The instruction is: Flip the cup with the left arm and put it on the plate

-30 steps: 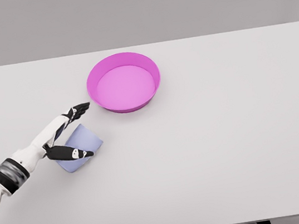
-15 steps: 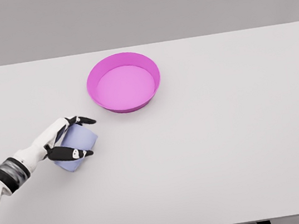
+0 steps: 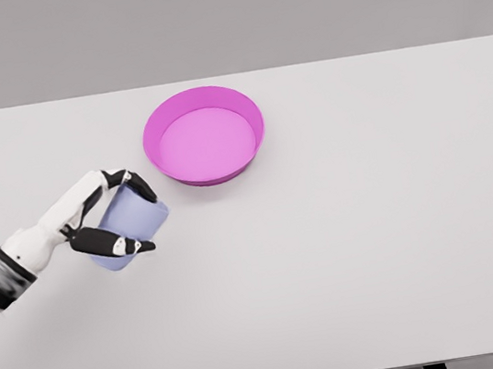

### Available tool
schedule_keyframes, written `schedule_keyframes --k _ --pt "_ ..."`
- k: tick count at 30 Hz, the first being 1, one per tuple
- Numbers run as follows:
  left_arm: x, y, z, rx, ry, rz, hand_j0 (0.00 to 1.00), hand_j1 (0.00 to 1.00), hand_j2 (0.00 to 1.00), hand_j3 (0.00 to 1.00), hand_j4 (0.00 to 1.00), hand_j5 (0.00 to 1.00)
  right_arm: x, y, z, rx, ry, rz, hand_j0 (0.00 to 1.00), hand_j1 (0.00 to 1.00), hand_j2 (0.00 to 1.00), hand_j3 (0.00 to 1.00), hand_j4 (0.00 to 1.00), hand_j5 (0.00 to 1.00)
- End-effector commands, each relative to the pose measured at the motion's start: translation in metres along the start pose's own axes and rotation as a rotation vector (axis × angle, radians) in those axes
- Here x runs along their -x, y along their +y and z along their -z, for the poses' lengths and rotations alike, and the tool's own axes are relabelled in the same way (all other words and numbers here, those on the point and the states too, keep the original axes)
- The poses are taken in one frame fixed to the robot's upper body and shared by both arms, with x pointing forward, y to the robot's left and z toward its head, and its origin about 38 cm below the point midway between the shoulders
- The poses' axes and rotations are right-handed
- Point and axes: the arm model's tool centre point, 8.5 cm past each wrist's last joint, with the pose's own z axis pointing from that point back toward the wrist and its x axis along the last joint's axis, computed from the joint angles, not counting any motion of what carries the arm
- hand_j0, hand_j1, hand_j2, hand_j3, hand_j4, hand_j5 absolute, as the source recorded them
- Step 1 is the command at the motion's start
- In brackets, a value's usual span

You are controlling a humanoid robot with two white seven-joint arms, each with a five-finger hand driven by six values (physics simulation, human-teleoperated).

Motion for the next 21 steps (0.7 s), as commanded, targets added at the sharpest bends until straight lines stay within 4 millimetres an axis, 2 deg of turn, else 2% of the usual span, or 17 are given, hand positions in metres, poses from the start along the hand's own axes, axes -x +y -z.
schedule_keyframes --k 1,11,14,17,21 --pt "-0.013 0.008 0.001 -0.021 -0.098 0.016 0.35 0.35 0.35 0.35 0.35 0.35 0.000 0.000 0.000 -0.001 0.000 -0.001 1.00 1.00 1.00 1.00 1.00 1.00" --pt "-0.042 0.012 0.022 -0.104 -0.327 -0.002 0.36 0.36 0.36 0.36 0.36 0.36 0.000 0.000 0.000 -0.001 0.000 -0.001 1.00 1.00 1.00 1.00 1.00 1.00" --pt "-0.043 0.008 0.033 -0.145 -0.364 -0.038 0.37 0.37 0.37 0.37 0.37 0.37 0.000 0.000 0.000 -0.001 0.000 -0.001 1.00 1.00 1.00 1.00 1.00 1.00" --pt "-0.041 -0.004 0.053 -0.177 -0.396 -0.087 0.37 0.37 0.37 0.37 0.37 0.37 0.000 0.000 0.000 -0.001 0.000 -0.001 1.00 1.00 1.00 1.00 1.00 1.00" --pt "-0.042 -0.016 0.076 -0.201 -0.419 -0.044 0.39 0.39 0.39 0.39 0.39 0.39 0.000 0.000 0.000 -0.001 0.000 -0.001 1.00 1.00 1.00 1.00 1.00 1.00"
